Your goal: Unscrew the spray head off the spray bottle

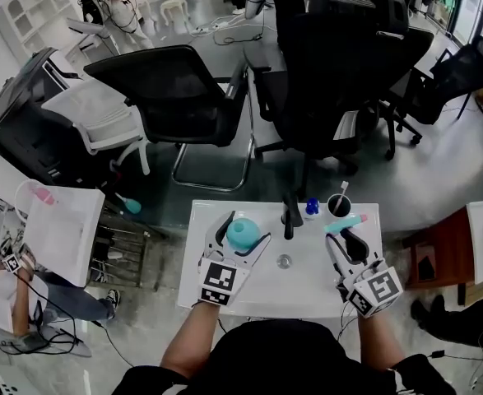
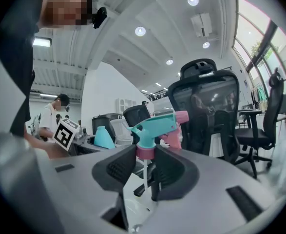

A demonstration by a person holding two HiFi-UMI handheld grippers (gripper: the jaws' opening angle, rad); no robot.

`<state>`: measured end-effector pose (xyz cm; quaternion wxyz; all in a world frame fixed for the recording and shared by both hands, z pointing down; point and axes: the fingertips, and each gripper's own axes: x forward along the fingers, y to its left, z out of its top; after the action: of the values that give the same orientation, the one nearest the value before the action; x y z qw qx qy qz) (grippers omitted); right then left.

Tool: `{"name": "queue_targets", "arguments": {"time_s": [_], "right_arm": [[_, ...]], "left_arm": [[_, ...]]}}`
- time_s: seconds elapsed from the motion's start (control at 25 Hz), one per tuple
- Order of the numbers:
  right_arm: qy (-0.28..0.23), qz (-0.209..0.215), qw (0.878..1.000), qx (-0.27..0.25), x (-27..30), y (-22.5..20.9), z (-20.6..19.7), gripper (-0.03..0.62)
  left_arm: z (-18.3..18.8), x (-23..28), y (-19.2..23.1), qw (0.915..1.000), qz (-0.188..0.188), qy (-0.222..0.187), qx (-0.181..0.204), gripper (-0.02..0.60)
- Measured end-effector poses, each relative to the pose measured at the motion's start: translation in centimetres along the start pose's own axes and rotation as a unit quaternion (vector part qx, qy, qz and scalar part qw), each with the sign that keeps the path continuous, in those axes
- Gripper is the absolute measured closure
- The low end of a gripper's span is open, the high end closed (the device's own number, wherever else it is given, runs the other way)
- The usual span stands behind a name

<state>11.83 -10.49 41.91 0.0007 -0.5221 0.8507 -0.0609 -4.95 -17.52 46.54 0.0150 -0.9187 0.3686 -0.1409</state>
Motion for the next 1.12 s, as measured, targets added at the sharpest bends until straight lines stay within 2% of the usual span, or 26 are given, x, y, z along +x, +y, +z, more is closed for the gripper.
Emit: {"name": "queue_targets", "arguments": {"time_s": [0.24, 0.4, 0.72, 1.12], "right_arm": [[0.033, -0.049, 0.998, -0.025, -0.5, -1.3, -2.9, 0.464], [0.047, -0.064, 0.996, -0.034, -0.7, -1.9, -4.1, 0.464], [0.061, -0.070, 0.995, -0.039, -1.2, -1.8, -5.0, 0.464], [0.054, -0.072, 0.995, -0.041, -1.5, -1.7, -4.9, 0.464]], "left_arm": [[-0.7, 0.3, -1.3, 0.9999, -0.014, 0.002, 0.002, 0.186], [-1.3, 0.4, -1.8, 0.9999, -0.015, 0.008, 0.001, 0.186], [-2.6, 0.0, -2.2, 0.9999, -0.011, 0.011, -0.006, 0.186], [-2.9, -0.1, -2.4, 0.9999, -0.011, 0.012, -0.002, 0.186]]}}
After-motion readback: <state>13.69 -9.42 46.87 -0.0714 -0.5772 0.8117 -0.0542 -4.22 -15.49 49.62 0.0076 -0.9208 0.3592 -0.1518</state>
